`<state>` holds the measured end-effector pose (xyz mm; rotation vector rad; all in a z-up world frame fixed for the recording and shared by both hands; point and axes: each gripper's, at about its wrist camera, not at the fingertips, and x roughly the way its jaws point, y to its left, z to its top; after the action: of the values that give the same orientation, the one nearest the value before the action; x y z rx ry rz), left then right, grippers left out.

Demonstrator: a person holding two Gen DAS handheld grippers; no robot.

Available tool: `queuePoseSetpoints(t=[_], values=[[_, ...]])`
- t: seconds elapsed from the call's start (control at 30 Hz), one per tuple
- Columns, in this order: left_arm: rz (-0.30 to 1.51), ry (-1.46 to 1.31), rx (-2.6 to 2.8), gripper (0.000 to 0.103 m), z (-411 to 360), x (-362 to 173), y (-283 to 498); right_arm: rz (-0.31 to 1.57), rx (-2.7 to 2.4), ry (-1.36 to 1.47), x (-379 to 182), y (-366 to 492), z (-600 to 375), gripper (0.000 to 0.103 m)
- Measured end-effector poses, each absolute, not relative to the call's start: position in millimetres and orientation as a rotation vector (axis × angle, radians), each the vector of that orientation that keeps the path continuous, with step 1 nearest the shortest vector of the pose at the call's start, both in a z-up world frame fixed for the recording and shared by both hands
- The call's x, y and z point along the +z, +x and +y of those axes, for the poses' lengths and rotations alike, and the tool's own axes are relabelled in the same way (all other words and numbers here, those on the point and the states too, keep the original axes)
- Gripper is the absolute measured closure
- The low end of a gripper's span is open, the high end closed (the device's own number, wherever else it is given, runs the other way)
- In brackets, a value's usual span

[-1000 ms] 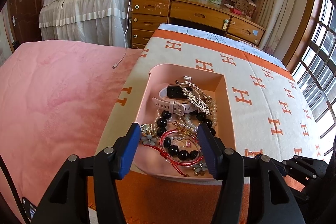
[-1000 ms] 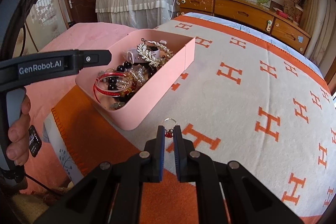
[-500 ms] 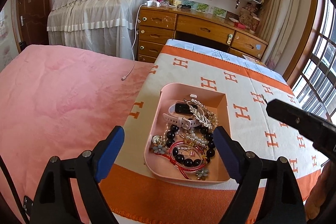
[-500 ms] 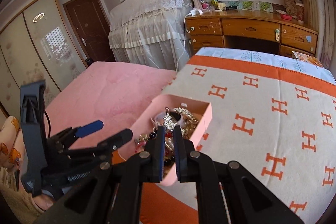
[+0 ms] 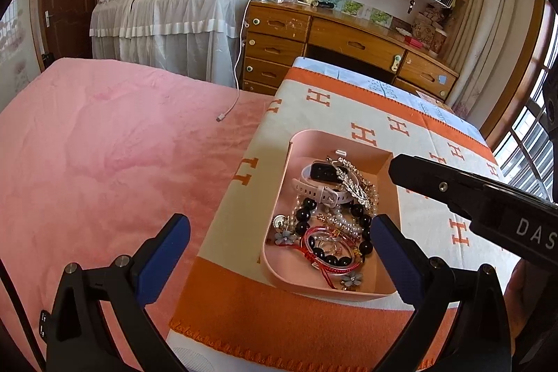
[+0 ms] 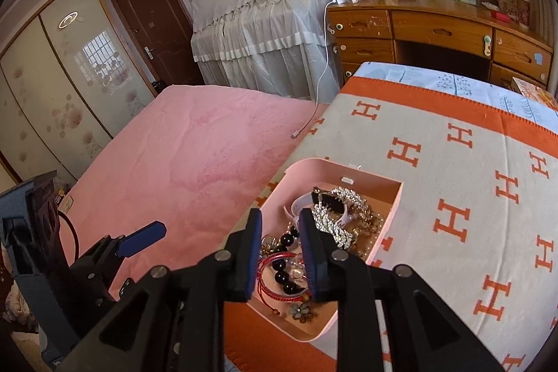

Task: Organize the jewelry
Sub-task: 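Open the right tool inside the pink box and withdraw it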

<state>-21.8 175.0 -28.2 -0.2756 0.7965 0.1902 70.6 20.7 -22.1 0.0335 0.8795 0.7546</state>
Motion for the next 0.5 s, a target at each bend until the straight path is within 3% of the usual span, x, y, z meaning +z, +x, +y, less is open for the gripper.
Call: queuePoseSetpoints(t=[0.5], values=[[0.841,-0.293,0.15,0.001,159,-32,-24,0.833,0.637,0.1,-27,44,-40,0.079]])
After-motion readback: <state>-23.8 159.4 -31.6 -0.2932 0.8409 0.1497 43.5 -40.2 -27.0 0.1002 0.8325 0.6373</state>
